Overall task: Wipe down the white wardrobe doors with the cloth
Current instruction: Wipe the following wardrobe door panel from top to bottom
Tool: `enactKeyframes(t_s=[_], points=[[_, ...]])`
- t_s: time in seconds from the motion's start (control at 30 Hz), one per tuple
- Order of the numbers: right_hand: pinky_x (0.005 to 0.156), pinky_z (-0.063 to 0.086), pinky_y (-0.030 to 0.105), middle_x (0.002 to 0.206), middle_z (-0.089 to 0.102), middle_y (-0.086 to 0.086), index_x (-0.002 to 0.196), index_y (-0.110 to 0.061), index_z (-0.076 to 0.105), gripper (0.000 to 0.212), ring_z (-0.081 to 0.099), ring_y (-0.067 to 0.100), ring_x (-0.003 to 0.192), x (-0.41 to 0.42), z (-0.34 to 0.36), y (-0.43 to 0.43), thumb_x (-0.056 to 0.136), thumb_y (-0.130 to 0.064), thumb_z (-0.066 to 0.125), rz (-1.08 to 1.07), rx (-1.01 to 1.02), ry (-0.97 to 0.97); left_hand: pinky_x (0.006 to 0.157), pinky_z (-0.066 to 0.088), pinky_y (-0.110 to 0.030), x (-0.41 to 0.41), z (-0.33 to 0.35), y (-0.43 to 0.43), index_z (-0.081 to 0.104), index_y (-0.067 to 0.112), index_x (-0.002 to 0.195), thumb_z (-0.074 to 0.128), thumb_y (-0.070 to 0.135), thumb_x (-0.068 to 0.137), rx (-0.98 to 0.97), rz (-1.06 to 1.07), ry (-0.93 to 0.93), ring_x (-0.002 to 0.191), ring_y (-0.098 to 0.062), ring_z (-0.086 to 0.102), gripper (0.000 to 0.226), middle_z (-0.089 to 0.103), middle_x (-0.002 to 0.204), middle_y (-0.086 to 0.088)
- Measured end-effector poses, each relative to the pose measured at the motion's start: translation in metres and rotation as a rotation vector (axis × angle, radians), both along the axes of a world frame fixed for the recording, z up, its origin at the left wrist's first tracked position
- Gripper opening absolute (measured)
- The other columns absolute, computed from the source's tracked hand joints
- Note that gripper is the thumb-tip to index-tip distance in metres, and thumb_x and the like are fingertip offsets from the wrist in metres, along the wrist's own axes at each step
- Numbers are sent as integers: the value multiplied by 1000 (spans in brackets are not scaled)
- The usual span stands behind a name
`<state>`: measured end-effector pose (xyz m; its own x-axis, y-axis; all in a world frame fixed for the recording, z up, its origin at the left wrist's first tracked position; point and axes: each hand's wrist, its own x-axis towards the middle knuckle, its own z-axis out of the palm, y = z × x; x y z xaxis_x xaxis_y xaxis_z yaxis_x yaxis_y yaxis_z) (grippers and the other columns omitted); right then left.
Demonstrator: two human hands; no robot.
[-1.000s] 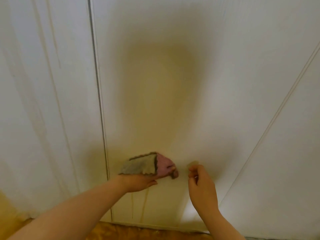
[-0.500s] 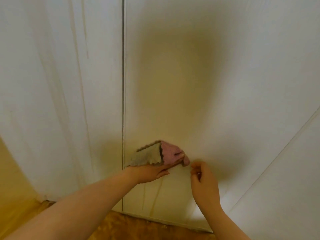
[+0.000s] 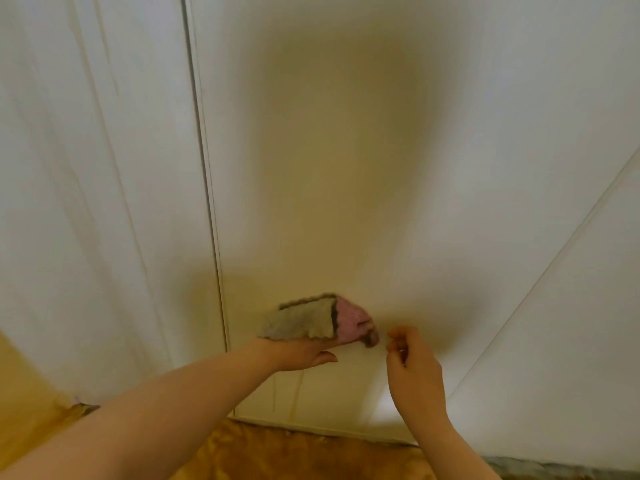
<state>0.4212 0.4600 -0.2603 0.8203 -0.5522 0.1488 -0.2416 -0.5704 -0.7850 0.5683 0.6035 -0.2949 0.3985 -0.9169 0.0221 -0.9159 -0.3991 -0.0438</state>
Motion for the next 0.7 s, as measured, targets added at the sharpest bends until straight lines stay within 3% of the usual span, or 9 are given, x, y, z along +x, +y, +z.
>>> enactKeyframes(t_s=[0.07,0.17,0.23,0.33,0.4,0.47,0.57,0.63,0.7], points=[[64,36,24,90,55,-8,107,-18,53,23,52,10,79,-1,-1,-3,91,-5,43,5,1,7,102,39,-25,6,-24,8,53,26,133,-16,52,91,78,80,9,123,-14,53,85,52,138,-3],[66,37,25,92,56,-6,108,-16,54,23,52,11,78,-1,-3,-10,91,-5,43,-14,5,3,119,10,-33,67,-116,71,-2,56,139,-16,79,69,79,261,250,145,-15,11,75,3,157,-2],[65,36,24,93,56,-6,108,-16,53,22,52,12,80,-3,-6,-12,91,-6,43,-14,20,7,116,24,-35,87,-140,105,5,78,122,0,85,77,158,281,310,140,-13,29,46,27,155,-1],[63,36,23,93,56,-6,105,-19,52,22,52,12,79,-6,-12,-9,91,-6,43,8,31,25,91,51,-30,41,-76,70,60,39,124,-2,57,96,6,206,70,111,-15,61,71,63,126,-4],[63,36,24,93,57,-6,101,-24,49,22,52,11,79,-7,-13,-8,91,-6,43,24,31,27,114,19,-27,-1,-31,20,31,22,148,-15,61,82,-58,92,10,139,-15,28,89,31,152,-9],[62,37,23,92,56,-7,99,-27,47,23,52,9,78,-7,-12,-8,91,-6,44,30,26,23,112,-8,-20,-9,-24,-8,7,19,152,-15,61,74,-47,57,142,141,-10,-3,91,6,158,-4],[59,36,15,88,57,-7,98,-26,48,24,51,5,75,-9,-15,-11,90,-4,45,18,30,15,99,36,-15,-6,-41,-5,15,37,148,-4,55,97,-129,246,255,119,-1,52,57,28,153,7],[56,36,10,85,57,-7,98,-25,48,23,52,5,71,-13,-17,-11,90,-3,44,6,57,18,99,39,-17,-9,-50,15,13,69,130,-4,75,85,-254,426,315,118,3,51,49,25,153,16],[55,37,8,84,57,-8,97,-24,49,22,52,5,69,-12,-19,-9,91,-3,44,10,81,12,100,41,-31,-17,-56,22,24,61,134,-4,71,89,-368,343,136,128,-12,42,54,32,148,14]])
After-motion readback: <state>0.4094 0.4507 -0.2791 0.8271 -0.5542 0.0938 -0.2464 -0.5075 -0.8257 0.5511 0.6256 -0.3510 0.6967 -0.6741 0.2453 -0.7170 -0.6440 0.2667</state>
